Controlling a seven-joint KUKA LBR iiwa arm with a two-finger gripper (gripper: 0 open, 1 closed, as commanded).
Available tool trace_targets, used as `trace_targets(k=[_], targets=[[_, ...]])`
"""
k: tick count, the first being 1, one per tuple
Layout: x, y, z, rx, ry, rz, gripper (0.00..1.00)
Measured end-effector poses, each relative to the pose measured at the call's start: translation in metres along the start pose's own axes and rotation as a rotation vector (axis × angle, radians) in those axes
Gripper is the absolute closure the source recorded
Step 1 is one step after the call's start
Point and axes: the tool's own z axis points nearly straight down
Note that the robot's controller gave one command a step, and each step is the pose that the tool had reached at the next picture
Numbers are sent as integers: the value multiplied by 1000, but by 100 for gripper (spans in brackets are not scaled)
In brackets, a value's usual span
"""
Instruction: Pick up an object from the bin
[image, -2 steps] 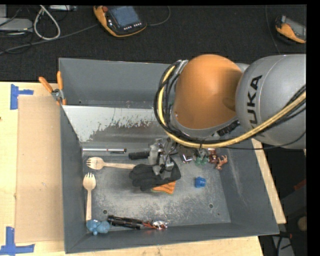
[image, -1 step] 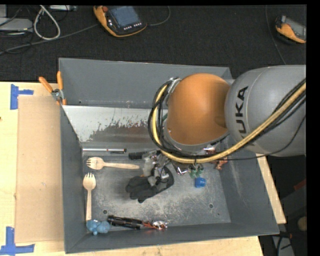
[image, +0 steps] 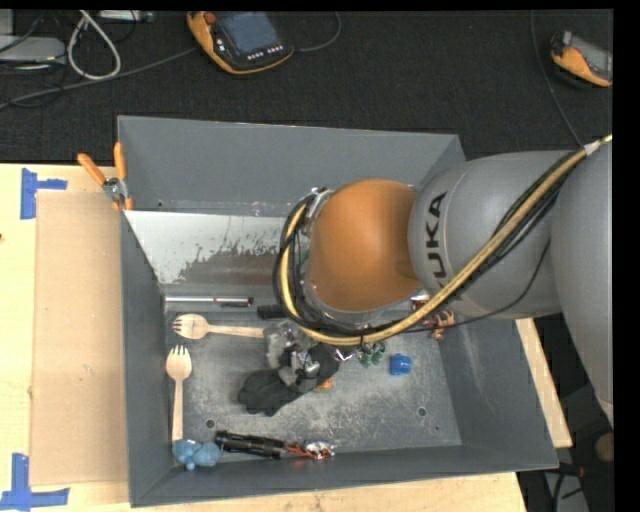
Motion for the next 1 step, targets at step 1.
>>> trace_targets(k=[1], targets=[[-5,25,47,2,-5,-92,100]])
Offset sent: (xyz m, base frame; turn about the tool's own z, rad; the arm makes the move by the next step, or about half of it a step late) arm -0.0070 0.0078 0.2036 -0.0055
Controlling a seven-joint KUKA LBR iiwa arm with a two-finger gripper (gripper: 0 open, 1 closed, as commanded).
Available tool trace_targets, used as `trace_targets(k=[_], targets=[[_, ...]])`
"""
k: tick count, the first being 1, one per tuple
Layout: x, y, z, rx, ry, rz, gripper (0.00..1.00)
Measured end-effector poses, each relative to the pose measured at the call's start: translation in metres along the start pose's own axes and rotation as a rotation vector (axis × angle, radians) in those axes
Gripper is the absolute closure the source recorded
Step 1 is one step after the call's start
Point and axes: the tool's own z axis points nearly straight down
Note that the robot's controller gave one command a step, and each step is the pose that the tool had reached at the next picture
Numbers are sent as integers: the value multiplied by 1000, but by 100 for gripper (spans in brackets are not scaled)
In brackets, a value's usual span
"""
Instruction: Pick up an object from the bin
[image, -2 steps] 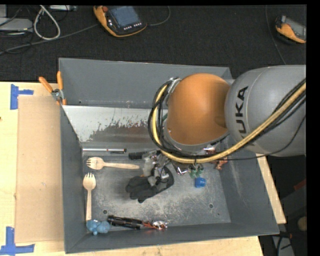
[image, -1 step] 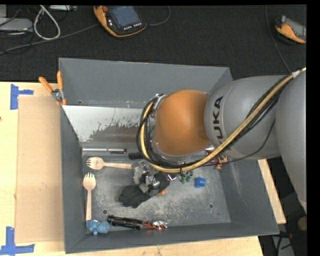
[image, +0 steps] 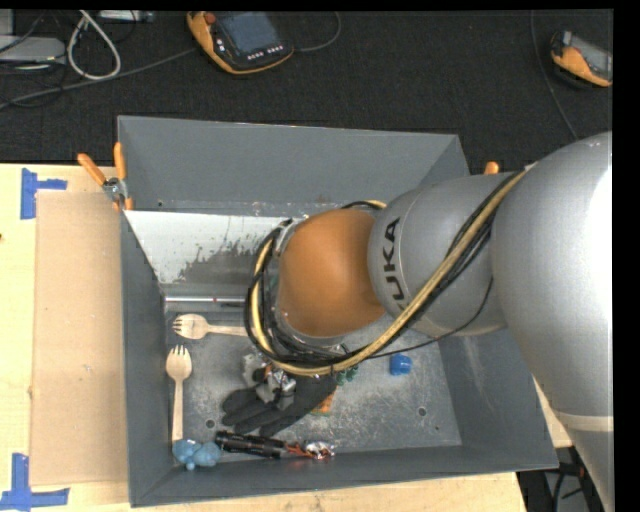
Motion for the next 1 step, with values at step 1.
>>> trace_targets(k=[1], targets=[[4,1,-29,-5,14,-12,100]])
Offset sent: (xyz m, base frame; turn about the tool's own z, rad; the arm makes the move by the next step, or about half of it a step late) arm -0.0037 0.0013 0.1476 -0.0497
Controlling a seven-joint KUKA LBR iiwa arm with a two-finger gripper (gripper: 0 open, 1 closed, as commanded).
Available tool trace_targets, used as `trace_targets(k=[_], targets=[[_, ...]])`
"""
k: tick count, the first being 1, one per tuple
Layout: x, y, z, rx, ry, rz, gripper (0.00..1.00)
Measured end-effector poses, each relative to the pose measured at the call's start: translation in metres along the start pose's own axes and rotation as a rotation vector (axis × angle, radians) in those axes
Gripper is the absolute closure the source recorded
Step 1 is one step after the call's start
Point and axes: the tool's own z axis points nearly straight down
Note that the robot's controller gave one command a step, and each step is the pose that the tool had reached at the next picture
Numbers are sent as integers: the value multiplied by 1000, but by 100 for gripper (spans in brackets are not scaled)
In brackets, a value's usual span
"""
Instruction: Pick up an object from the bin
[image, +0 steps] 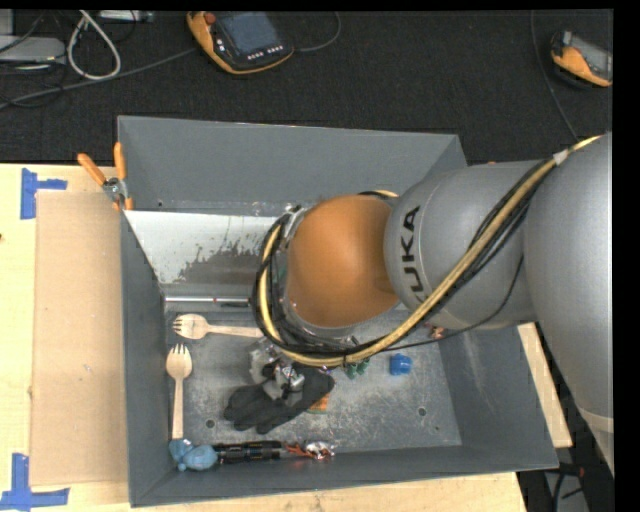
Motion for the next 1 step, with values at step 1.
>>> trace_targets(k=[1], targets=[[-2,1,-70,-1,-2,-16,100]])
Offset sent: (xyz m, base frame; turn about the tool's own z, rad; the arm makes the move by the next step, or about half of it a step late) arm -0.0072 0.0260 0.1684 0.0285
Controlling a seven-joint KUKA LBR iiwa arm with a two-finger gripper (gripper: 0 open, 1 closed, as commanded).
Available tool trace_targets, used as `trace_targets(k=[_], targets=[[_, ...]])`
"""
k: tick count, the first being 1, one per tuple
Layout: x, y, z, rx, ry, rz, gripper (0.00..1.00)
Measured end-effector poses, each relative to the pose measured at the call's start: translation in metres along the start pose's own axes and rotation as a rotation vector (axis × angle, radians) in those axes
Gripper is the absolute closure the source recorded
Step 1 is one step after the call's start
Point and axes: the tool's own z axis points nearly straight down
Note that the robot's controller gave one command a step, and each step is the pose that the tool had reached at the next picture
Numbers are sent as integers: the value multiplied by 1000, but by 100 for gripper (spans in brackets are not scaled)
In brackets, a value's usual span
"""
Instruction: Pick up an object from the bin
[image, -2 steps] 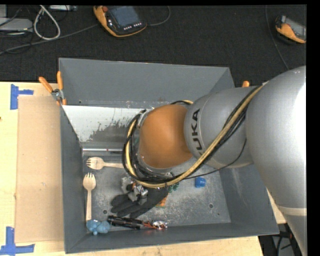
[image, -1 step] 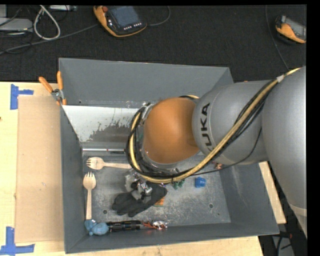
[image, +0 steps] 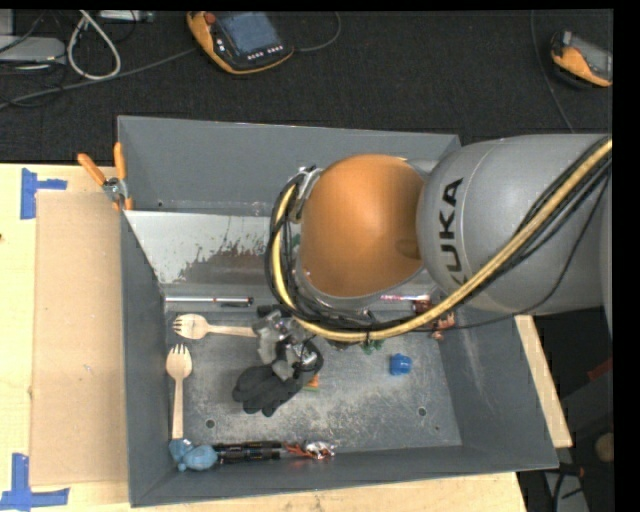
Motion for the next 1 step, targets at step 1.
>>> trace_targets(k=[1], targets=[[-5,19,-83,1,0,36,100]])
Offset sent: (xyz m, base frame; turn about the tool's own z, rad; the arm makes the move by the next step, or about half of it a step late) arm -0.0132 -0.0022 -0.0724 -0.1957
